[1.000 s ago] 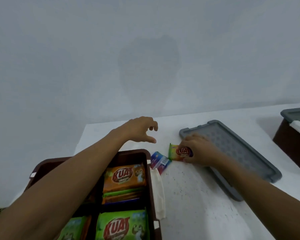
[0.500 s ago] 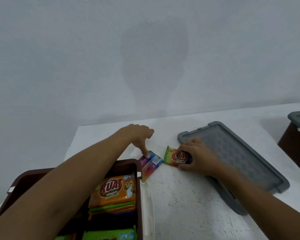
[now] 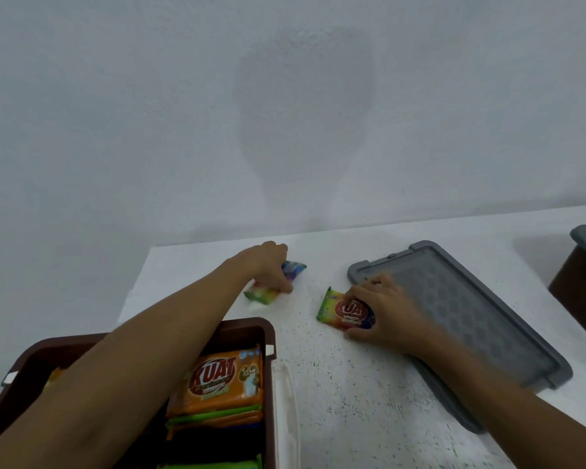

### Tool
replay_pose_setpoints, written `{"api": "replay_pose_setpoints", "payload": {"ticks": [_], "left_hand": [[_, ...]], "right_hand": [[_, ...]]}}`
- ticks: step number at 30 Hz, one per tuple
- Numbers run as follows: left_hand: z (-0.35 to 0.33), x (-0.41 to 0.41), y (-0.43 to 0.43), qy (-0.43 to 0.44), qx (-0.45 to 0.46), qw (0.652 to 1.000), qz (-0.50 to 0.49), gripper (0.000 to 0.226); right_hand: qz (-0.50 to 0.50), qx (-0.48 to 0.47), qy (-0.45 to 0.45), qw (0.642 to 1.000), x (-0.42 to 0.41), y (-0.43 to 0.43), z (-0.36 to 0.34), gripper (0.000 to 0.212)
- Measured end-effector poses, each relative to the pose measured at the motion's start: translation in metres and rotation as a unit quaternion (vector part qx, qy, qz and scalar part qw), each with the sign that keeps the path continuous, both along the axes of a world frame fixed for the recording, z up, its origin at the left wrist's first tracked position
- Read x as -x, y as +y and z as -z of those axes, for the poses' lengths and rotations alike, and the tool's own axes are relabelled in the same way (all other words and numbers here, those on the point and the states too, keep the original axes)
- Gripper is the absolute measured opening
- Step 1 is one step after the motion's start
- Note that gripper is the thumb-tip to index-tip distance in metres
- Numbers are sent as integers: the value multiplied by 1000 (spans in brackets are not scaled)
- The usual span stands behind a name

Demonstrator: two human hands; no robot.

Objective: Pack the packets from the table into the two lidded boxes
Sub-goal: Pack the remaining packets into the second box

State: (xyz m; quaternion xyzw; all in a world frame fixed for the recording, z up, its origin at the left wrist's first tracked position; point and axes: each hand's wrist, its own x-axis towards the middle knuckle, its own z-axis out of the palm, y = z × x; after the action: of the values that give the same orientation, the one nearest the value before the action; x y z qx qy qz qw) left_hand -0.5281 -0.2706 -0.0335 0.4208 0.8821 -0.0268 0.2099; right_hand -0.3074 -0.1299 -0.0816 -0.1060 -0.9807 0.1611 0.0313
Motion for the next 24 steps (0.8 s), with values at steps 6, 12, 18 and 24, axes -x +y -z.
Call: {"api": "replay_pose_setpoints", "payload": {"ticks": [6, 12, 18, 24], "left_hand": [[-37, 7, -17, -463, -354, 775, -246, 27], [-59, 1, -37, -467, -386, 773, -187, 29], [-68, -1, -76, -430, -433, 769, -192, 20], [-70, -6, -119, -339, -447, 806, -186, 26]], "right_hand": [[42, 19, -24, 999, 4, -5, -2, 65], [118, 74, -4, 990, 19, -17, -11, 73], [200, 277, 89, 936, 30, -52, -27, 76], [193, 413, 128, 881, 29, -83, -57, 55]]}}
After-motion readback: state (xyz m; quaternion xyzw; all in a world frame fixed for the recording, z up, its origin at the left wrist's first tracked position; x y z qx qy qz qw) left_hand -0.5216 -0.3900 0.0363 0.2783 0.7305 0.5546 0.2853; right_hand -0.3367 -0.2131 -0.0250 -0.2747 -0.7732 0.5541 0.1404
